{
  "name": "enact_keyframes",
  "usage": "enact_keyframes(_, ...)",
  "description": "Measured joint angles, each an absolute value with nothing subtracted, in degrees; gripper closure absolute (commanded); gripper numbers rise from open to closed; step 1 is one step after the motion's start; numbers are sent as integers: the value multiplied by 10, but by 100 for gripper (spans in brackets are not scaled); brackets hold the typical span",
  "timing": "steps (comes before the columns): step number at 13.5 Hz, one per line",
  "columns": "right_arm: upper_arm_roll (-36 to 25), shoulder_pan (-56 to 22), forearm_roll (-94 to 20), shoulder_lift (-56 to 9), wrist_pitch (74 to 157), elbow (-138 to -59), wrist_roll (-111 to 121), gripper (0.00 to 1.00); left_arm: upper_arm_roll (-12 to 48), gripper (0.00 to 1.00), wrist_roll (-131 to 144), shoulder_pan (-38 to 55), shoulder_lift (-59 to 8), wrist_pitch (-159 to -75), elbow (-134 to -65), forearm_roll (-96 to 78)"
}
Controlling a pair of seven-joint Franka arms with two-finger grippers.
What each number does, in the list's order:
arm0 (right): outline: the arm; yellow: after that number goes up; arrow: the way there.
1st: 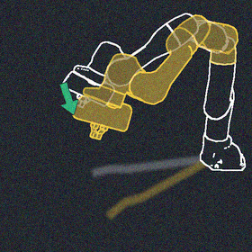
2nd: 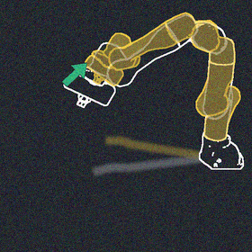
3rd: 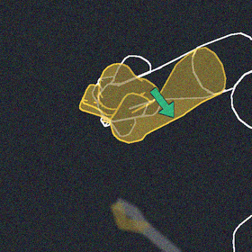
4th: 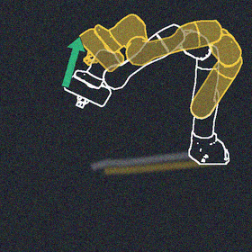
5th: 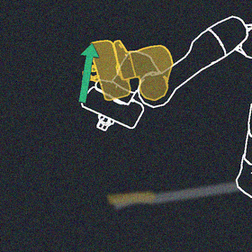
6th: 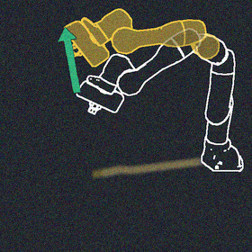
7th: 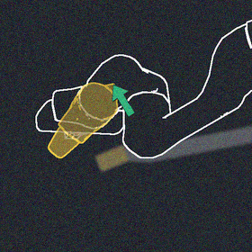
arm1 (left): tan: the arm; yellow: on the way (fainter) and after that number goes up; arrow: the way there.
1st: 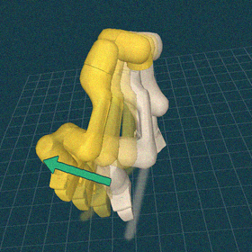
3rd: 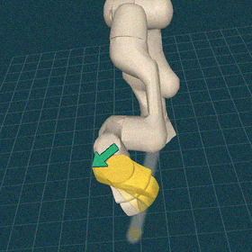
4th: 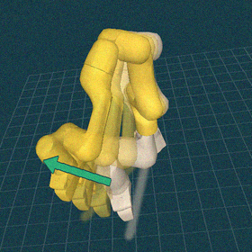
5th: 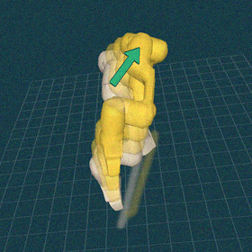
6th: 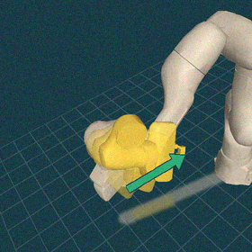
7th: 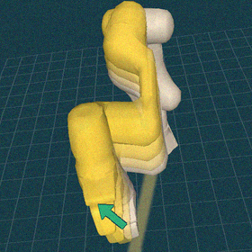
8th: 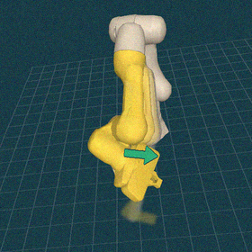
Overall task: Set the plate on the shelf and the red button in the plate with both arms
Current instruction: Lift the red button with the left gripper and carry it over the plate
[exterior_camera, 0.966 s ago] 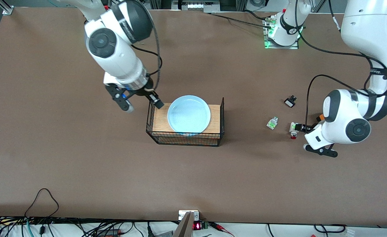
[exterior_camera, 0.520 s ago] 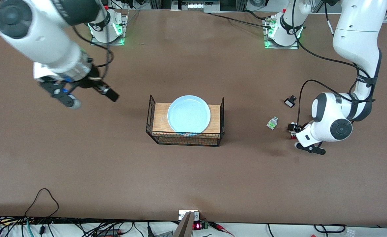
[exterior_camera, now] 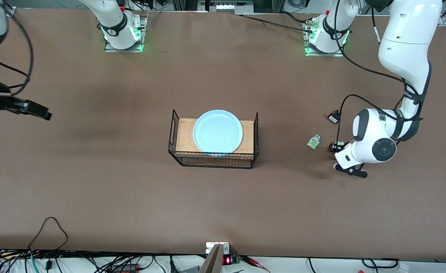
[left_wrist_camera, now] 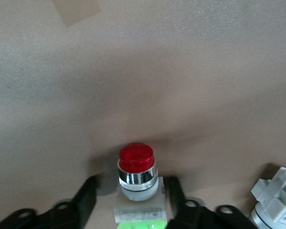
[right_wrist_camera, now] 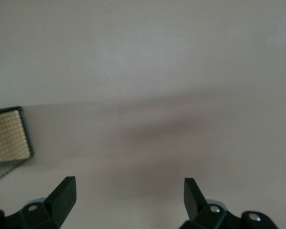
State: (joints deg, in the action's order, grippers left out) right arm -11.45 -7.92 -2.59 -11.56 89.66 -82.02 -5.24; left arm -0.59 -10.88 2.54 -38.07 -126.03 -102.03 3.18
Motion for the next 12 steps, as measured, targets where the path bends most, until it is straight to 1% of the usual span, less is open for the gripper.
enact_keyframes(1, -114, -69, -25, -116, 895, -822, -18, 0, -5, 84, -109, 26, -379, -1260, -1020, 32)
enact_keyframes(2, -114, -63, -22, -116, 892, -824, 5, 0, -2, 86, -109, 26, -378, -1259, -1019, 32)
enact_keyframes(4, -114, -54, -22, -115, 890, -829, 25, 0, 4, 86, -109, 27, -376, -1255, -1017, 32)
enact_keyframes(6, -113, -53, -22, -105, 894, -844, 26, 0, 6, 86, -109, 28, -360, -1228, -1006, 32)
enact_keyframes(9, -112, -53, -22, -61, 923, -908, 26, 0, 17, 85, -109, 28, -296, -1171, -979, 32)
enact_keyframes(12, -109, -53, -22, -37, 923, -926, 26, 0, 50, 85, -104, 31, -239, -1064, -920, 31)
